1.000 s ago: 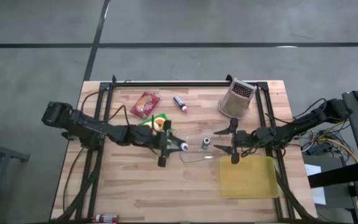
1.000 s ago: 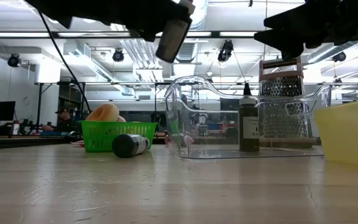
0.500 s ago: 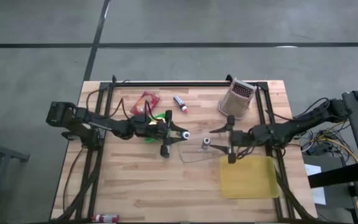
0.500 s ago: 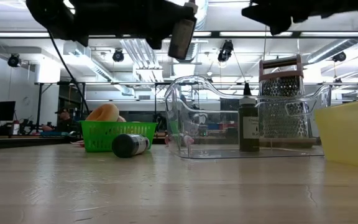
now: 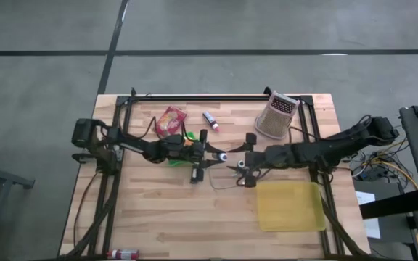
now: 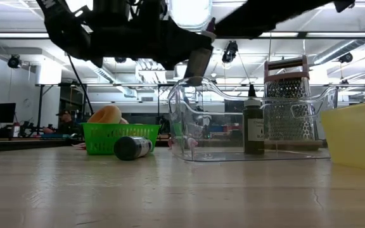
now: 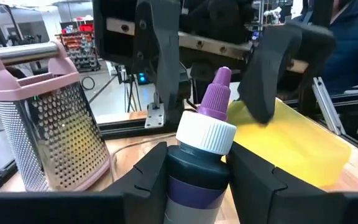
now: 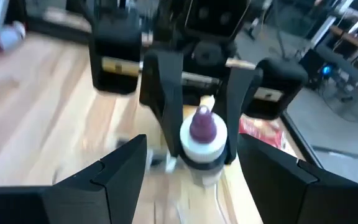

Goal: Pick & Place Food Item
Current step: Put the purple food coloring bottle into the transparent bin

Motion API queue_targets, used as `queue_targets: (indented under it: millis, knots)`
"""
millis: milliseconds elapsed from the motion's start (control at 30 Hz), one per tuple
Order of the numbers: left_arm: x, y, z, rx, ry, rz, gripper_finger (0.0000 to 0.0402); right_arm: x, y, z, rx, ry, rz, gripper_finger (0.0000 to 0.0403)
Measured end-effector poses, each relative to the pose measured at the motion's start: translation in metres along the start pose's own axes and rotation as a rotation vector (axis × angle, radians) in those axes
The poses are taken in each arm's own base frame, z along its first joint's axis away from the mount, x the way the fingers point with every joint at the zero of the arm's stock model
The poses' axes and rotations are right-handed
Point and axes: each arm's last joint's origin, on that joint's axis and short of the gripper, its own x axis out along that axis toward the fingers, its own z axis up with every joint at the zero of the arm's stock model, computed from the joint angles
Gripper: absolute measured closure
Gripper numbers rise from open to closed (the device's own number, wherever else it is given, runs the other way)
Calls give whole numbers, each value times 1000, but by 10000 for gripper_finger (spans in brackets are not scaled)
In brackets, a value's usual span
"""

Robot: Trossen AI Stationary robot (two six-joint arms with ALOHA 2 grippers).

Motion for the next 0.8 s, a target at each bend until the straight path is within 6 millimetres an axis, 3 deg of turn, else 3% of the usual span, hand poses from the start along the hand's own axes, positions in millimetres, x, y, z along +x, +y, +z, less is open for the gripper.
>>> queue_targets:
  millis: [233,800]
  knots:
    - [6,4,-11,-11,14,-14,271,7,2,7,-4,24,4,156]
    - [12,4,-10,-24,-3,-41,271,12,-1,-3,-6,92,-32,174]
